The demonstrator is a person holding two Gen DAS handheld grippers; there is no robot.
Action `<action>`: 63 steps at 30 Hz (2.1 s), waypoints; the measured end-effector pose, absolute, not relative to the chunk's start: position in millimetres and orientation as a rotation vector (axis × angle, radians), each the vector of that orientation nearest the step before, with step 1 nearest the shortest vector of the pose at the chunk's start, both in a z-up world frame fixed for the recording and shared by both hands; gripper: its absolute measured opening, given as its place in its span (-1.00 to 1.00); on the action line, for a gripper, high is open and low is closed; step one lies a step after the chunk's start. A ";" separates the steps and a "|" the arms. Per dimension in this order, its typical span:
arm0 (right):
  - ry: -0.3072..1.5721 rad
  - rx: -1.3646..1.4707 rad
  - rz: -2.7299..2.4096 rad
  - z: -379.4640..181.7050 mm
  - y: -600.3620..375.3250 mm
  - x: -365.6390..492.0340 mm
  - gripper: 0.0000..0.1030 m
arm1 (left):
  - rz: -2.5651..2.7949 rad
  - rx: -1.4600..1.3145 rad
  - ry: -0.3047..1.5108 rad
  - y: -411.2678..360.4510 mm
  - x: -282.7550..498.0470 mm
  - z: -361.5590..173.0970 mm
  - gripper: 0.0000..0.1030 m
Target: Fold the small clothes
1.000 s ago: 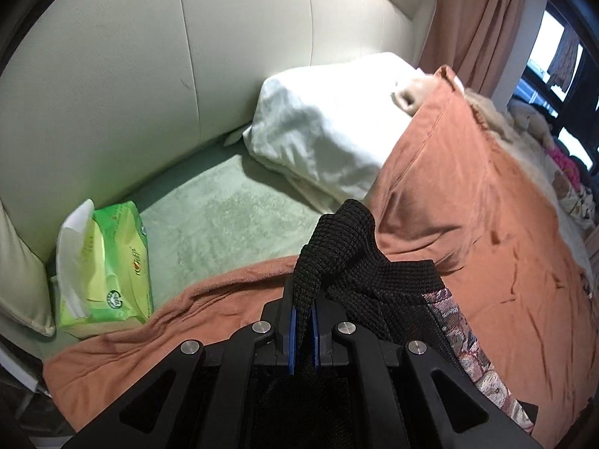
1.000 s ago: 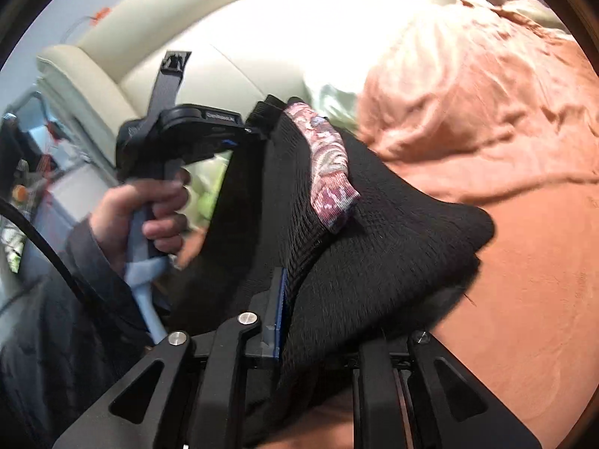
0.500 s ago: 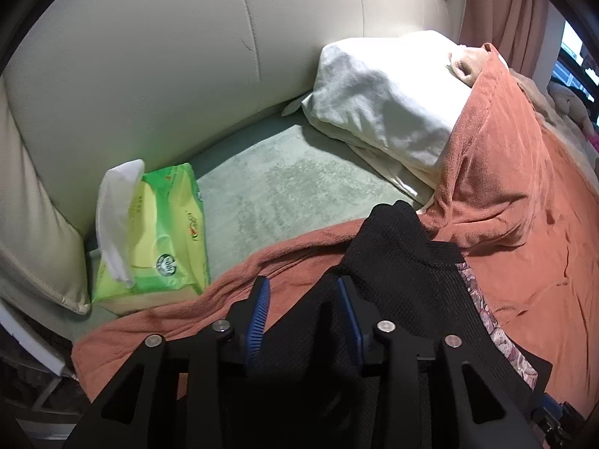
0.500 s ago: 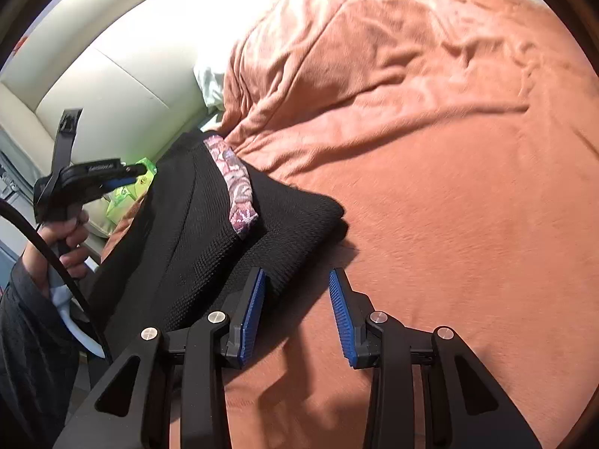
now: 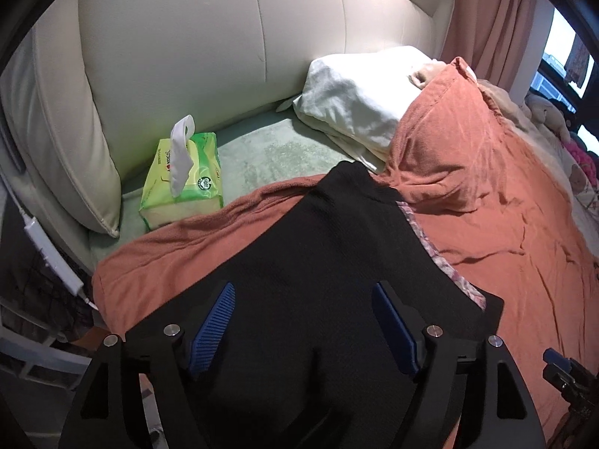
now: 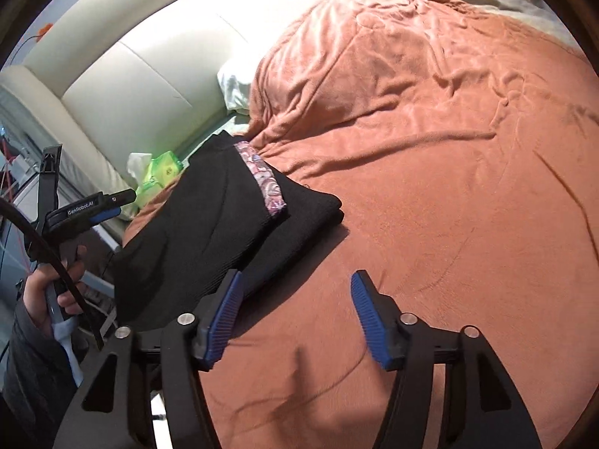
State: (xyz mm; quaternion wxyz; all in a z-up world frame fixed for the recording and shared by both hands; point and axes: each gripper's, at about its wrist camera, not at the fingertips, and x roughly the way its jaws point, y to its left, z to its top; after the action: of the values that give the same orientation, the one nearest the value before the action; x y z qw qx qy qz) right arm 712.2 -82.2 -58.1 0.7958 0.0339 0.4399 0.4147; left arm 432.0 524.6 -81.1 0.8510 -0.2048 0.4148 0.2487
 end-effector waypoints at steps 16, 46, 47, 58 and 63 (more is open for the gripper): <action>0.791 -0.018 0.796 51.7 -184.1 616.8 1.00 | 0.440 -0.356 0.740 410.4 368.8 -5.7 0.99; 0.597 0.047 0.565 104.8 -387.5 417.1 1.00 | 0.221 -0.241 0.583 211.7 249.8 55.9 0.99; 0.591 0.047 0.560 104.3 -392.0 409.3 1.00 | 0.217 -0.232 0.576 204.9 244.3 56.5 0.99; 0.540 0.077 0.508 89.9 -435.3 338.9 1.00 | 0.139 -0.175 0.509 144.0 190.6 57.1 0.99; 0.514 0.080 0.477 76.7 -449.0 308.5 1.00 | 0.120 -0.176 0.454 121.9 172.9 52.2 0.99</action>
State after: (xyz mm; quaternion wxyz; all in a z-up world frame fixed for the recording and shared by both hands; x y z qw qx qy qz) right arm 308.5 -449.0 76.7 0.9383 0.0394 0.2518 0.2337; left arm 172.9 121.9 52.2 0.9687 -0.0870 0.2248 0.0596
